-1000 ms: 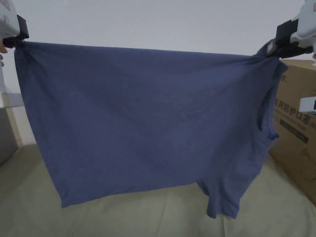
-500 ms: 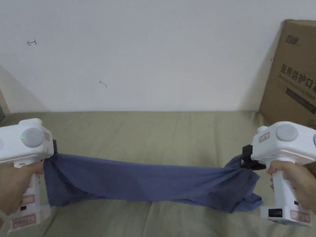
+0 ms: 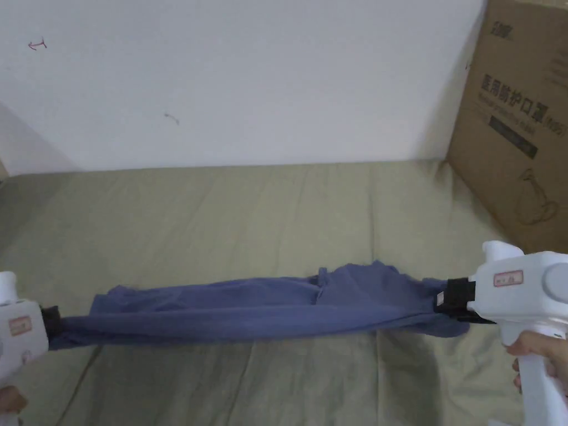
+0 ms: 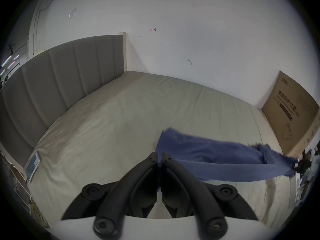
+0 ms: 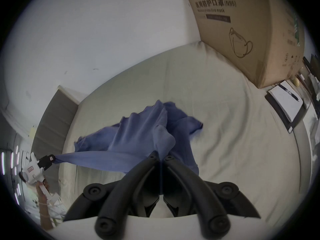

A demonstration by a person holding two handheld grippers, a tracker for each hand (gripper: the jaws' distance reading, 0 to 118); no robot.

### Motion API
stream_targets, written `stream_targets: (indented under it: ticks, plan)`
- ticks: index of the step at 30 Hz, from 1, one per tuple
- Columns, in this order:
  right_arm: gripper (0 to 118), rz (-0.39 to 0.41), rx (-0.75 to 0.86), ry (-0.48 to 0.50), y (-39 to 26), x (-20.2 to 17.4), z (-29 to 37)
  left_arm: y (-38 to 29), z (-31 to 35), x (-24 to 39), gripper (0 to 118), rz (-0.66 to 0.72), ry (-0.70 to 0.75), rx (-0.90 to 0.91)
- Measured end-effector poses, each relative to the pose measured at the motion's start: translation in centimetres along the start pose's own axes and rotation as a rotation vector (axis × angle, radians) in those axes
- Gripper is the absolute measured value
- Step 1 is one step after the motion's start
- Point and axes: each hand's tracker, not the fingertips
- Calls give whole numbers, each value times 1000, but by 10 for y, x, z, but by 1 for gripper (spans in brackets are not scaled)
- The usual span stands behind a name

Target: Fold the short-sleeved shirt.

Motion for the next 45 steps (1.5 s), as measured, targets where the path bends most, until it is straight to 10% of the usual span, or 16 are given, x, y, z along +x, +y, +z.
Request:
stream_targets:
  ticks: [22,24,27,31,36,38,41,45]
  plan:
    - [2,-92,-191,-77,-277,62,118,-219,141,-99,6,-204,67,-219]
    - [14,-118,-177,-81,-276,60,118,-218,138,-99,50,-195,73,-225]
    - [69,-97,-186,-115,-271,54,119,-214,134,-102,104,-142,59,-268]
    - [86,-12,-145,-149,-269,42,138,-204,156,-103,104,-109,2,-232]
    - [78,49,-35,-157,-271,16,177,-195,192,-100,100,-158,-34,-171]
    - [57,45,-6,-136,-277,7,193,-195,205,-103,81,-143,-59,-138]
    - [8,22,27,-129,-294,-1,208,-203,209,-109,10,-158,-72,-137]
    - [0,2,-20,-107,-317,-1,204,-222,203,-117,3,-150,-31,-205]
